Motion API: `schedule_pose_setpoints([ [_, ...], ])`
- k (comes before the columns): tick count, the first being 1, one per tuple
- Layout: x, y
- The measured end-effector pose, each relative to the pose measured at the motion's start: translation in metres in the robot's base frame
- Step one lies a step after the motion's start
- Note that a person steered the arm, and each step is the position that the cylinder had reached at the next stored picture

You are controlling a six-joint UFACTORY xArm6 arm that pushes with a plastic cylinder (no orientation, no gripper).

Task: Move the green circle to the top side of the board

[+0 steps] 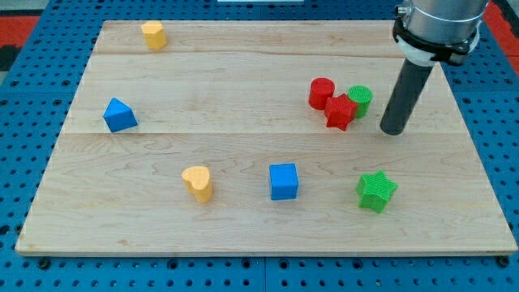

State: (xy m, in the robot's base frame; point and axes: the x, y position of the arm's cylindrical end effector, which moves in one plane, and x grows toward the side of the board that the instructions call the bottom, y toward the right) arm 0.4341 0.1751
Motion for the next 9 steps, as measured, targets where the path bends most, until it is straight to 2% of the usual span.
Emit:
schedule_pose_setpoints([
  [2,-0.083,-0.016],
  [3,-0.068,-0.010],
  [4,-0.046,-0.031],
  [5,-0.047,-0.050],
  [7,-0.131,-0.059],
  [8,-0.154,-0.046],
  [9,-0.137,-0.022],
])
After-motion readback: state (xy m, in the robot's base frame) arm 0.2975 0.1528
